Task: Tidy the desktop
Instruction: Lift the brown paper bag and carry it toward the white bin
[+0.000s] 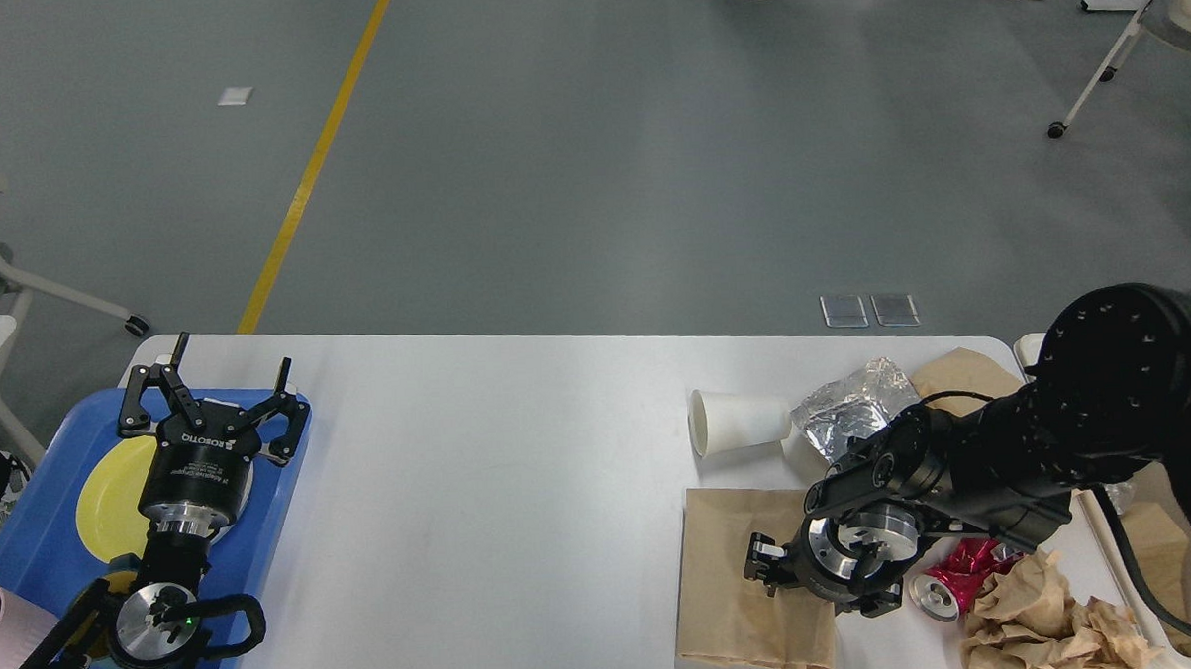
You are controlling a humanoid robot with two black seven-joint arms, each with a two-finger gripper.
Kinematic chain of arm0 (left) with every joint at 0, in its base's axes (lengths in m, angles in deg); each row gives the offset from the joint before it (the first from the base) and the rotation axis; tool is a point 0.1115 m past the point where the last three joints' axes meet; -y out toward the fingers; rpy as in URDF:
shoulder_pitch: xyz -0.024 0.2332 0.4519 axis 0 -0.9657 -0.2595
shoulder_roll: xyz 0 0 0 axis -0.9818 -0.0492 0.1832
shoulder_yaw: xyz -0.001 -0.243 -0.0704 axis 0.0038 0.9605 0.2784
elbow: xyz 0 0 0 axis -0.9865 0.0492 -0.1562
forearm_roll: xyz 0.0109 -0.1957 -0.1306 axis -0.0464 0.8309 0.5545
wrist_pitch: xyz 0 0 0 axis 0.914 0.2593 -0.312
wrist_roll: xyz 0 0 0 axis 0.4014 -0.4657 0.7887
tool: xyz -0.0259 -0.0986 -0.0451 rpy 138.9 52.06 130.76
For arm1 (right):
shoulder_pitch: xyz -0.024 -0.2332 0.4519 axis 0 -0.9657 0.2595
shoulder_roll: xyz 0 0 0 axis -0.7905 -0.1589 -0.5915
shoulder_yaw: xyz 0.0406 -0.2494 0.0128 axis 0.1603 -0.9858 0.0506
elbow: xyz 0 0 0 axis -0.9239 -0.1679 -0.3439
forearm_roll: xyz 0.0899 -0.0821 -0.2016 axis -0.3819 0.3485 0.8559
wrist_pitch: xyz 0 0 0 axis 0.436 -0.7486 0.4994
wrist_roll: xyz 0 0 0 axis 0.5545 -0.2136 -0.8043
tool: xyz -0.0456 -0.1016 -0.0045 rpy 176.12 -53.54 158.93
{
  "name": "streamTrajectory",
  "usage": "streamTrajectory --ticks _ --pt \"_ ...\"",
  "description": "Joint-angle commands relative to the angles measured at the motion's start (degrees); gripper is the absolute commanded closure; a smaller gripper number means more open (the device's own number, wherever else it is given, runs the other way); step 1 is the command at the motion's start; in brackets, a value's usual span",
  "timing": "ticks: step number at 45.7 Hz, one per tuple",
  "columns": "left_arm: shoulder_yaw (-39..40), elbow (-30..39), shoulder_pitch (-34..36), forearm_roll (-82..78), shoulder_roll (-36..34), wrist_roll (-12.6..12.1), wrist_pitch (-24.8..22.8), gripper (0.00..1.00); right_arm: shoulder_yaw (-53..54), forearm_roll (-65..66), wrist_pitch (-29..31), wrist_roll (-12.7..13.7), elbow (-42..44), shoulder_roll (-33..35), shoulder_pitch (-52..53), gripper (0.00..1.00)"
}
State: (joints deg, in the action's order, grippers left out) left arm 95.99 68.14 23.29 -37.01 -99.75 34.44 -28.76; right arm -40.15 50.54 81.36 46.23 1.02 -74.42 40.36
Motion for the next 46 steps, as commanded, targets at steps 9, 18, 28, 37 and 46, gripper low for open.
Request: streamTrajectory --ticks 9,18,28,37,46 --pt "0.0 0.0 0.0 0.0 0.0 0.0 0.0 0.04 0.2 -0.7 -0.8 0.4 -0.2 -0.5 -0.6 1.00" --pt "0.0 0.0 0.0 0.0 0.0 0.0 0.0 0.04 0.2 -0.8 -1.2 0.5 -0.8 -0.8 -0.4 1.00" --pt "0.0 0.0 0.0 0.0 0.0 0.0 0.0 0.04 1.2 -1.1 -0.1 0.3 -6.7 0.1 4.5 1.00" --pt "0.0 0.0 0.0 0.0 0.0 0.0 0.0 0.04 0.5 -3.3 0.3 0.4 -18.2 4.2 16.0 1.00" --pt "0.0 0.0 0.0 0.0 0.0 0.0 0.0 0.04 -2.4 -3.6 11.0 0.5 -23.9 10.1 27.7 1.00"
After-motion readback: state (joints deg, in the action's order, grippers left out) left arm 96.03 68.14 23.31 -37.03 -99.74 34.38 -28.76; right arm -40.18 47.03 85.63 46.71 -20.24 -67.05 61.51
